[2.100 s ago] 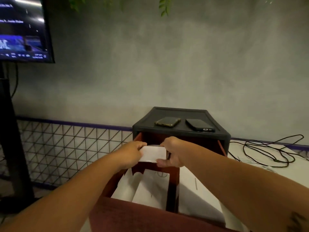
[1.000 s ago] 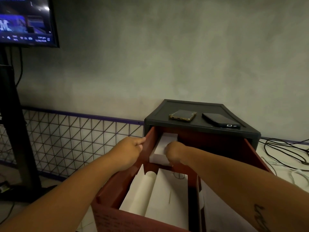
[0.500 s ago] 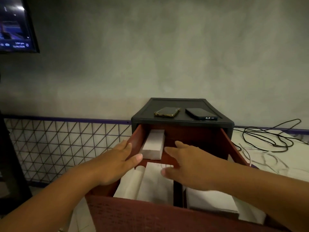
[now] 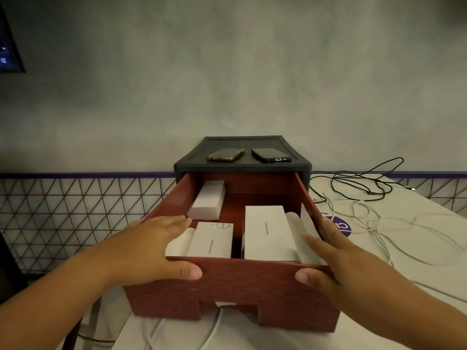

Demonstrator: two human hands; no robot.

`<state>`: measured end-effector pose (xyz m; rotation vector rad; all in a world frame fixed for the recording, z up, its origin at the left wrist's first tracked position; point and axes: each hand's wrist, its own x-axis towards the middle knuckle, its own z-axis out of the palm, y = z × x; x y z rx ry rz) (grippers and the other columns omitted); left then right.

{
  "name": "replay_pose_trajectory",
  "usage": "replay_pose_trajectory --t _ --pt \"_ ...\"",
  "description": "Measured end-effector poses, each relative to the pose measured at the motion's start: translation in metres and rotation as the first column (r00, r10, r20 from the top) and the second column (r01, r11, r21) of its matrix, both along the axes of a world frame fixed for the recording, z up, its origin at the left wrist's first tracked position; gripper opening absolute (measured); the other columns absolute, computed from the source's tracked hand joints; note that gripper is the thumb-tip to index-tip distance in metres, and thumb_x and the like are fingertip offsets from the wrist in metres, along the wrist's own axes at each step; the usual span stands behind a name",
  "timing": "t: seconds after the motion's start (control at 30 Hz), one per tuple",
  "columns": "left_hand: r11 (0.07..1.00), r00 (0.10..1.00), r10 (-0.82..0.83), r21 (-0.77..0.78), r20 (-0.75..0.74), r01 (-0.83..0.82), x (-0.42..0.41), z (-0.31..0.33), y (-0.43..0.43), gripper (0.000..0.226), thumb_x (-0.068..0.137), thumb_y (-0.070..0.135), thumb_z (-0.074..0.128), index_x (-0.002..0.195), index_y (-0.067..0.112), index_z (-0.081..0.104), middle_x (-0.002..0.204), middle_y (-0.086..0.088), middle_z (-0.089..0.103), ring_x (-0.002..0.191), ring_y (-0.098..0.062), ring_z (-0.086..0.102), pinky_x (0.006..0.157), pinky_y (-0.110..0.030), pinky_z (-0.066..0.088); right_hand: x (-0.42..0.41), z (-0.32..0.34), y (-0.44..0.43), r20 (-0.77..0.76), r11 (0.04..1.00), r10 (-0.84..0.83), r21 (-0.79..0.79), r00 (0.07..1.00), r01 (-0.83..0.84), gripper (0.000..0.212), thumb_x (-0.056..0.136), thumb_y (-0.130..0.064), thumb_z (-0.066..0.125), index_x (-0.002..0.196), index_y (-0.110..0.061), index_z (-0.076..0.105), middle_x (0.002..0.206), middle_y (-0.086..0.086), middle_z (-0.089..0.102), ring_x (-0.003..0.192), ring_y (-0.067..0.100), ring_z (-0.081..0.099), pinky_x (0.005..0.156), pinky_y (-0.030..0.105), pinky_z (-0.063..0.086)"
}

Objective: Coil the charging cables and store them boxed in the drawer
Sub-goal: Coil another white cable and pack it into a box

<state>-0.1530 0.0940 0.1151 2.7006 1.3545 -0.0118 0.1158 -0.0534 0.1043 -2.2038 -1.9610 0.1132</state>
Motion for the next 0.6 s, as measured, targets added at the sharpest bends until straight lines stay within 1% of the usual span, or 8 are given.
replay_pose_trajectory --t 0.07,0.13,0.2,0.27,0.33,0.4,0.5,0.6 --pt "0.999 0.999 0.035 0.020 -0.002 -0.035 0.000 -0.001 0.003 0.138 0.027 0.103 0.026 0.148 0.038 0.013 0.152 0.022 0.017 0.137 -0.001 0.023 0.112 -0.030 0.026 -0.001 0.000 0.002 -0.018 0.999 -0.032 0.014 0.999 0.032 0.073 0.083 -0.068 0.026 0.147 -0.037 0.006 0.157 -0.004 -0.016 0.140 0.021 0.026 0.109 0.032 0.032" --pt "0.997 0.998 0.057 0.044 0.038 -0.059 0.000 0.000 0.008 0.133 0.030 0.102 0.032 0.146 0.038 0.023 0.149 0.018 0.030 0.133 -0.003 0.033 0.106 -0.027 0.033 0.000 -0.001 0.007 -0.021 0.997 -0.068 0.036 0.997 0.069 0.066 0.089 -0.061 0.031 0.147 -0.035 0.010 0.158 -0.002 -0.010 0.140 0.022 0.027 0.107 0.033 0.033" --pt "0.992 0.994 0.070 0.095 0.079 -0.078 0.004 0.004 0.011 0.127 0.032 0.101 0.030 0.142 0.038 0.032 0.144 0.017 0.039 0.126 -0.004 0.041 0.100 -0.024 0.037 0.004 -0.001 0.015 -0.005 0.990 -0.089 0.113 0.996 0.089 0.056 0.092 -0.056 0.033 0.142 -0.030 0.028 0.156 0.000 0.012 0.131 0.022 0.040 0.099 0.033 0.040" --pt "0.984 0.991 0.079 0.148 0.112 -0.095 0.011 0.009 0.015 0.122 0.035 0.101 0.026 0.136 0.036 0.043 0.134 0.016 0.050 0.114 -0.003 0.049 0.090 -0.023 0.041 0.012 0.000 0.028 -0.010 0.971 -0.111 0.211 0.994 0.111 0.047 0.092 -0.052 0.037 0.127 -0.023 0.047 0.140 -0.003 0.036 0.115 0.022 0.052 0.086 0.032 0.045" --pt "0.970 0.982 0.085 0.213 0.166 -0.120 0.020 0.010 0.024 0.084 0.061 0.085 0.045 0.127 0.033 0.054 0.119 0.013 0.059 0.100 -0.004 0.053 0.081 -0.023 0.045 0.021 0.002 0.046 -0.059 0.956 -0.140 0.253 0.988 0.151 0.042 0.092 -0.049 0.043 0.117 -0.017 0.056 0.126 -0.003 0.048 0.102 0.021 0.056 0.079 0.030 0.044" --pt "0.940 0.971 0.112 0.294 0.213 -0.173 0.028 0.008 0.035 0.049 0.081 0.060 0.055 0.120 0.032 0.059 0.113 0.010 0.063 0.097 -0.008 0.056 0.081 -0.026 0.046 0.029 0.003 0.068 -0.095 0.947 -0.159 0.265 0.983 0.179 0.039 0.093 -0.046 0.046 0.111 -0.014 0.058 0.117 -0.002 0.052 0.091 0.018 0.053 0.073 0.027 0.040" --pt "0.902 0.963 0.165 0.362 0.215 -0.235 0.041 0.002 0.053 0.030 0.090 0.046 0.052 0.112 0.029 0.063 0.108 0.006 0.066 0.095 -0.011 0.058 0.077 -0.026 0.044 0.039 0.006 0.096 -0.108 0.940 -0.184 0.271 0.977 0.207 0.037 0.094 -0.045 0.046 0.110 -0.014 0.060 0.119 -0.001 0.053 0.091 0.018 0.051 0.072 0.026 0.036" --pt "0.886 0.954 0.193 0.379 0.228 -0.269 0.057 -0.002 0.065 0.025 0.094 0.039 0.049 0.111 0.028 0.064 0.105 0.004 0.066 0.094 -0.014 0.058 0.075 -0.026 0.042 0.048 0.009 0.116 -0.120 0.949 -0.199 0.224 0.973 0.222 0.031 0.094 -0.044 0.046 0.106 -0.018 0.059 0.117 0.001 0.053 0.095 0.021 0.055 0.072 0.029 0.041"
